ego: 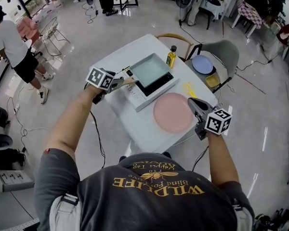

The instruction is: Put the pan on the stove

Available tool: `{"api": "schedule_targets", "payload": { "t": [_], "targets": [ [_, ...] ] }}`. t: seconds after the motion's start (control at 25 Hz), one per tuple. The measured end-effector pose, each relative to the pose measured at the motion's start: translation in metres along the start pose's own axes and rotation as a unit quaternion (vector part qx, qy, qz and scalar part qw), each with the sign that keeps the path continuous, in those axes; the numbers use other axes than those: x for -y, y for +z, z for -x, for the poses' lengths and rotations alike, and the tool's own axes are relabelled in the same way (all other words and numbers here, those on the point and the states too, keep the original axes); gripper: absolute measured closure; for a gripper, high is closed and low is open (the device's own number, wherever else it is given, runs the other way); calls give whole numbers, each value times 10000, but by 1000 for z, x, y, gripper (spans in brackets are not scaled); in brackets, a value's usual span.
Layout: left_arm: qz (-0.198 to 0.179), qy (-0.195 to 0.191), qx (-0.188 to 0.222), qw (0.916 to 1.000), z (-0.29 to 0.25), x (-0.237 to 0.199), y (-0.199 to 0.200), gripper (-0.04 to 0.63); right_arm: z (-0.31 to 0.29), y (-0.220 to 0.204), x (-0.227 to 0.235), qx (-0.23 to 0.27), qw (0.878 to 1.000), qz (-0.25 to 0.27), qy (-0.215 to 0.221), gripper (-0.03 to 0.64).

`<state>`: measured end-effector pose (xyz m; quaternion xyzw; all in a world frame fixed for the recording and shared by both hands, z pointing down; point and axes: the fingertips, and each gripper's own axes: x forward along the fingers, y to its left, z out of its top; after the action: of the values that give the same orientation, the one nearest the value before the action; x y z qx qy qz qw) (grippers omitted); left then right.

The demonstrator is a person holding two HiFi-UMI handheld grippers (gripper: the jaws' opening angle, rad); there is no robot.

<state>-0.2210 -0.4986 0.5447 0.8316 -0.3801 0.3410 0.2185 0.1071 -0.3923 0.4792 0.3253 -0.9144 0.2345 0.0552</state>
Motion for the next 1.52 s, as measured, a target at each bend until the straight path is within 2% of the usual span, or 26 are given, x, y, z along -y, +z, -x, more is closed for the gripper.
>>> {"api": "schedule_targets", "payload": {
  "t": [0.16,0.28,0.48,0.56,0.64,0.72,0.84,0.96,1.16,1.28,1.52],
  "targets": [
    [33,384,1072,9935,54,7,11,337,5,18,-11,111,9998,154,-7,616],
    [125,241,1872,9820,91,35,14,351,7,32,-21,231,9993,278,7,616],
    [77,17,2926,9562,144,95,7,414,9,48,-42,320,9984,469,49,616],
    [142,-206,3329,9426,162,116,6,447,6,51,-48,332,9980,524,75,616],
    [272,-434,3742,9259,178,133,7,509,2,53,-55,350,9977,573,114,617],
    [344,-534,4031,9129,191,146,6,552,0,56,-63,362,9971,642,165,617],
    [299,-483,4240,9039,204,159,1,597,-1,59,-76,365,9961,769,236,616],
    [258,-429,4457,8938,215,165,-4,597,0,61,-85,402,9954,813,296,616],
    [334,-572,4570,8870,219,167,-7,595,0,62,-89,425,9950,844,318,615],
    [466,-630,4692,8796,222,168,-6,594,2,61,-88,397,9954,815,318,617],
    [359,-241,4464,8938,217,160,-10,594,1,61,-89,392,9957,775,312,615]
  ]
}}
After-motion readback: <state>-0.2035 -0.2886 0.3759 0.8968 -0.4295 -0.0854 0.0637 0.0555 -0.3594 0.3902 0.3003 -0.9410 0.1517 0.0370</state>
